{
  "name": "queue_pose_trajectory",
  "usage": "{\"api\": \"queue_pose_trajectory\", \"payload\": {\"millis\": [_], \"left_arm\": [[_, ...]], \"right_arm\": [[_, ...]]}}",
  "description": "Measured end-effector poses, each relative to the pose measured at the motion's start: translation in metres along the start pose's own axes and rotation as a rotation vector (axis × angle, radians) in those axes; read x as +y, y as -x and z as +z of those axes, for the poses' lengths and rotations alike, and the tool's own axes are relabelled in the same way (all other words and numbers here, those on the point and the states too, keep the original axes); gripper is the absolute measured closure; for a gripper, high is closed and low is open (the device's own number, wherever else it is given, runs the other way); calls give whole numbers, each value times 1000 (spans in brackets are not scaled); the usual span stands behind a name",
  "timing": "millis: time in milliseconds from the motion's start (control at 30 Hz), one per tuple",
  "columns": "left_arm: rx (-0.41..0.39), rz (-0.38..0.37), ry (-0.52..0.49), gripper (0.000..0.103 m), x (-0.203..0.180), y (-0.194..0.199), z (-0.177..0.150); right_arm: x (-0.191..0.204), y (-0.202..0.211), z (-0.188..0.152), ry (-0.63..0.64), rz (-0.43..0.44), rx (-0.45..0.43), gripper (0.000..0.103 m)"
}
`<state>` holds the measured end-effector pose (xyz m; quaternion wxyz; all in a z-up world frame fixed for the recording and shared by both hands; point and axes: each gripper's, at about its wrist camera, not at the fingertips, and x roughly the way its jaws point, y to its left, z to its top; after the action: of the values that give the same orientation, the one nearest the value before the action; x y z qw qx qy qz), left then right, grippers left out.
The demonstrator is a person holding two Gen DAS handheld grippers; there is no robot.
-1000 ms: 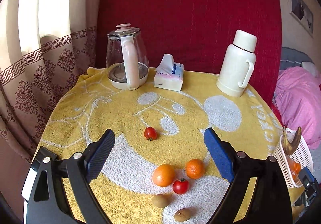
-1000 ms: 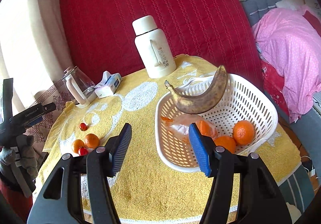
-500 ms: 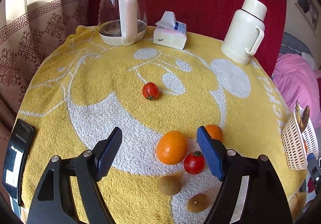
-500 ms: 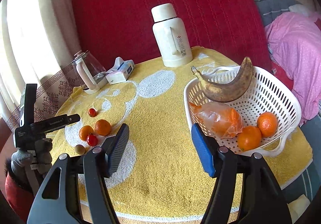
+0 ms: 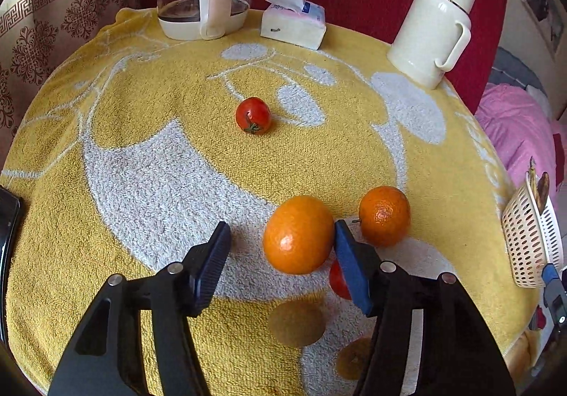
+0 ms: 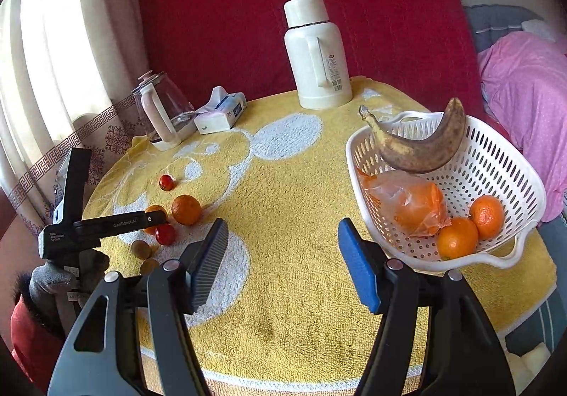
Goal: Organize fruits
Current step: 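Grasp an orange on the table with the left tool, then lift the orange with the left tool while the right tool grasps another orange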
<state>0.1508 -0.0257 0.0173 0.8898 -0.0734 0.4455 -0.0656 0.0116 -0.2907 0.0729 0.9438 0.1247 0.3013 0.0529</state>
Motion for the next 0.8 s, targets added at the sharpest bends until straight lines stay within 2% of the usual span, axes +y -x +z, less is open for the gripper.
{"api": "queue_pose_trajectory", "payload": {"millis": [100,267,400,567,700,800], "left_arm": [[-6,-30,-7,65,0,2,-1],[-47,-31,1,65,3,12,-1],[-116,21,0,65,6,26,0],[-194,104,20,65,16,40,2],[-229,147,48,65,27,47,2],[-235,152,69,65,34,49,3]], "right_arm": [[4,-3,-2,8,7,13,37],[12,-8,-3,24,27,34,37],[20,-16,0,22,72,79,37],[39,-37,8,34,155,177,37],[59,-55,14,50,201,229,37],[76,-71,19,78,212,249,37]]}}
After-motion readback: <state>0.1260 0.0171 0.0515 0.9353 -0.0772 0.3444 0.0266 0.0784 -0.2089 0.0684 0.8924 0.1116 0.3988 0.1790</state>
